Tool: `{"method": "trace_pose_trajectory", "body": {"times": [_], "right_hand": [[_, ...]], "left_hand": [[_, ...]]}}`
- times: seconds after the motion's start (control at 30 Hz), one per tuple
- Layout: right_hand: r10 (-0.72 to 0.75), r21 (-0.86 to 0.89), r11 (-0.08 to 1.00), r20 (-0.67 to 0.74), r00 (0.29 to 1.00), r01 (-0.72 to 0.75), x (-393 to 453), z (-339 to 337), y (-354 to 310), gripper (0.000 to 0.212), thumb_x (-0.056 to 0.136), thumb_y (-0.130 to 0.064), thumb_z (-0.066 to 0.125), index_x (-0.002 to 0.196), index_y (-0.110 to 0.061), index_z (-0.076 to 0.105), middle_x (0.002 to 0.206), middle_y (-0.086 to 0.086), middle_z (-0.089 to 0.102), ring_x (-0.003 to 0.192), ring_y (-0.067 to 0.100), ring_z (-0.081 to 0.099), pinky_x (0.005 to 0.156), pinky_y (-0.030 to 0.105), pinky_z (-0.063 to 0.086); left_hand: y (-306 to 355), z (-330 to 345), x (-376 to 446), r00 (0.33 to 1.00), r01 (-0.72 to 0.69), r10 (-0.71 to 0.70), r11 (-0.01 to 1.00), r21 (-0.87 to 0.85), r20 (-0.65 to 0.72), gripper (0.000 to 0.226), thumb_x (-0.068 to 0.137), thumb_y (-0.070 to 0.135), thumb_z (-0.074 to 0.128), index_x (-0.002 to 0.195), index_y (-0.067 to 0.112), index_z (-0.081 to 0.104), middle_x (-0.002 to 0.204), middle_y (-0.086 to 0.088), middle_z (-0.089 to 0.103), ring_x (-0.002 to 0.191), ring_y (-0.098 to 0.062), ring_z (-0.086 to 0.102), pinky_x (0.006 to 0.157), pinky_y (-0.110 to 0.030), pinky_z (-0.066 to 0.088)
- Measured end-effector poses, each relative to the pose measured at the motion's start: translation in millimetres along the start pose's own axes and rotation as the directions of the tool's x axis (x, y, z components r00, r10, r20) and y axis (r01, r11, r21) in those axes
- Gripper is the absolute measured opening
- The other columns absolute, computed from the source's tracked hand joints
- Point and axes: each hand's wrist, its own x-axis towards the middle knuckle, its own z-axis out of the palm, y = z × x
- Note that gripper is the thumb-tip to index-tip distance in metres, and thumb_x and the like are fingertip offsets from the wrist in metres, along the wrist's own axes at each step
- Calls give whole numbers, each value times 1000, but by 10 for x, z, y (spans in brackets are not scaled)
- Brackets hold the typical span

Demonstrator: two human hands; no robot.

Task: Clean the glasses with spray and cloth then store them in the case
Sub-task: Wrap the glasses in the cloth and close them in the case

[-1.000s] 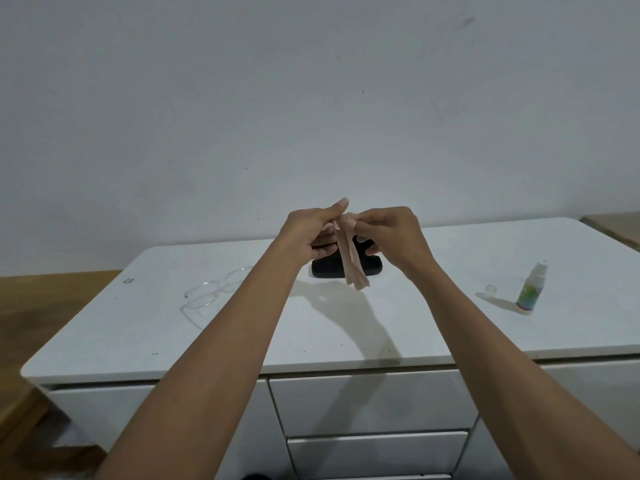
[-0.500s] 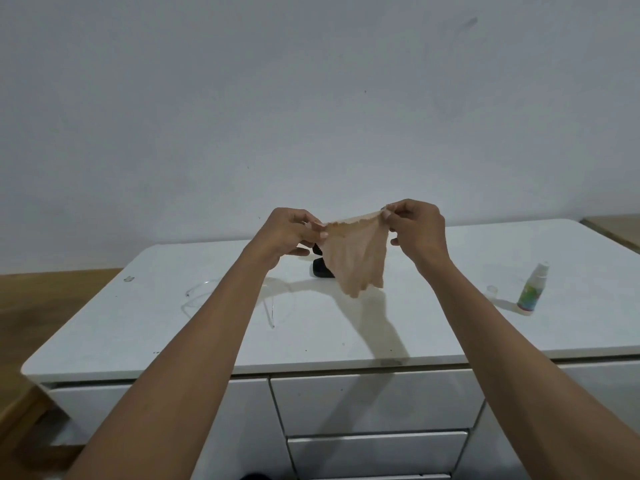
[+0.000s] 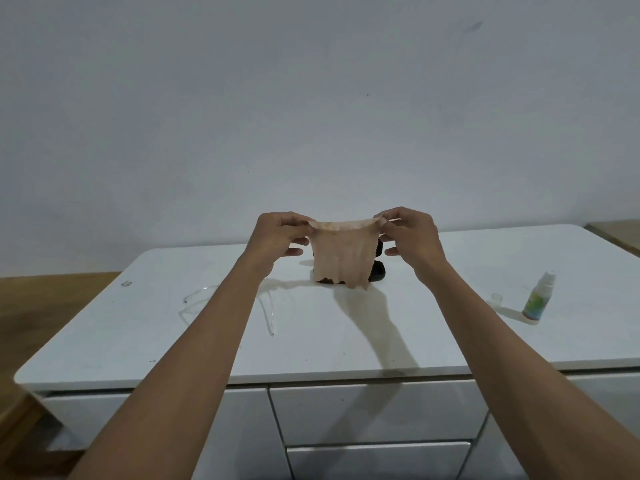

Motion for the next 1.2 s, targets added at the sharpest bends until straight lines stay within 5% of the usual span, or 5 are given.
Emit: {"method": "trace_pose_trajectory", "body": {"times": [0.37,0.57,0.87,1.1,1.2], "right_hand": [[435,-528,838,497,751,-135,-282,-268,256,14,89,-1,63,88,-7,75,98,5,78,77,15,69,61,25,53],[584,-651,748,553,595,-129,-394,-282,169,19,92,-25,67,88,-13,81,105,2,81,86,15,69,74,30,53],[286,-605,795,301,910,-50,-299,-79,430,3,88,-17,75,89,-17,78,101,8,76,79,18,65,64,27,50],[403,-849,498,408,819,178,-420,121,444,79,68,-64,79,141,-45,55,146,5,49,139,28,37,109,44,40],[397,-860,447,439,806,248,-464,136,364,79,78,-61,77,149,-40,46,153,4,43,146,31,28,116,48,32]], "left_hand": [[-305,31,-300,793,35,-378,811,584,477,22,84,-1,70,89,16,83,75,2,75,74,-13,66,69,-28,54],[-305,148,-408,701,28,-482,755,655,526,29,81,39,82,96,13,83,91,0,78,85,-12,66,75,-28,57],[-481,297,-303,930,-85,-186,730,679,316,43,75,39,87,112,22,75,122,4,70,109,-16,63,83,-27,48],[-527,415,-328,855,-170,-350,507,845,382,102,61,57,89,150,32,44,156,5,42,138,-25,45,108,-40,42],[-514,401,-332,848,-211,-354,458,864,395,105,64,62,86,153,32,38,159,4,37,142,-24,39,111,-41,39]]}}
